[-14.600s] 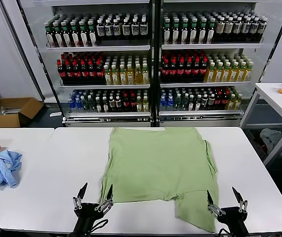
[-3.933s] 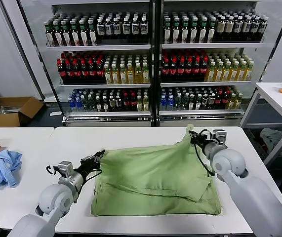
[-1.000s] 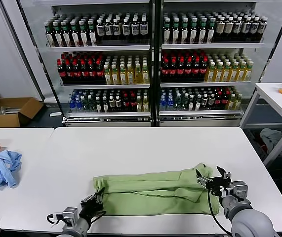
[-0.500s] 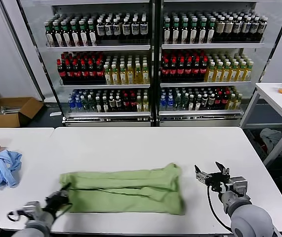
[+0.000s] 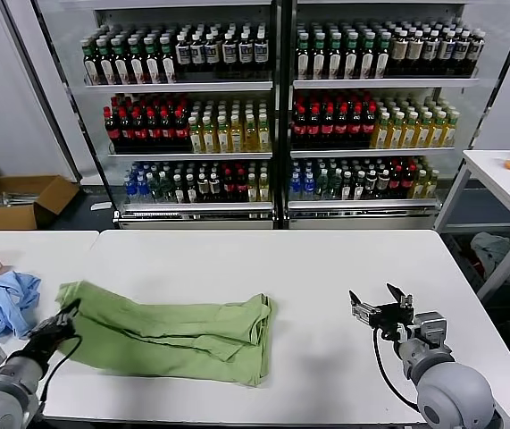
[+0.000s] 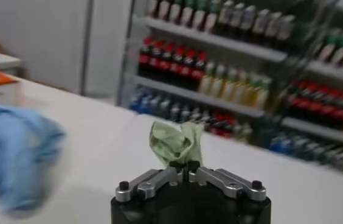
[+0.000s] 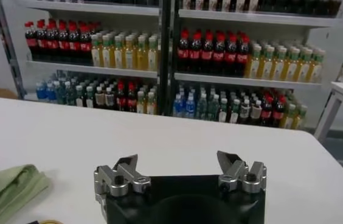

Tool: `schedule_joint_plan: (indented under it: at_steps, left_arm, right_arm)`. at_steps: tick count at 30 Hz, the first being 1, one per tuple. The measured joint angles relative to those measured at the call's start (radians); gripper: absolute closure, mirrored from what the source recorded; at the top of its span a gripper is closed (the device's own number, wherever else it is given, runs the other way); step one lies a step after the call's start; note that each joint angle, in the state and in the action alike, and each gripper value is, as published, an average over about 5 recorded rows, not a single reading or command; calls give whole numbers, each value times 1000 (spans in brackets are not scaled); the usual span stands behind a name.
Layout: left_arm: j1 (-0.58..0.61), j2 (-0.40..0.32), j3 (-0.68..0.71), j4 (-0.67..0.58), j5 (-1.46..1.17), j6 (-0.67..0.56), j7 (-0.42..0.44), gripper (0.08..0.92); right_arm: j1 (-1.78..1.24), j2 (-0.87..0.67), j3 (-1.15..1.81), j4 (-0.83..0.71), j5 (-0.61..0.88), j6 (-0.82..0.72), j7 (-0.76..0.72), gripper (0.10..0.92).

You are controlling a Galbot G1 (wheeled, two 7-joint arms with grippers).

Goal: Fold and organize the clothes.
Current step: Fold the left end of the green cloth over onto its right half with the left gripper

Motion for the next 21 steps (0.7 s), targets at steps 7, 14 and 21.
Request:
schedule_joint_plan:
  at_steps: [7, 14, 21]
  left_arm:
    - [-22, -55, 105, -114, -106, 4, 20, 904]
    - [-73, -118, 265, -132, -135, 4, 24, 904]
    - [-144, -179, 425, -80, -113, 2, 15, 904]
  right_arm:
    - [-1, 0, 4, 7, -4, -1, 1, 203]
    - [-10, 9, 12, 13, -13, -3, 2, 203]
    - [-18, 16, 23, 17, -17, -5, 3, 203]
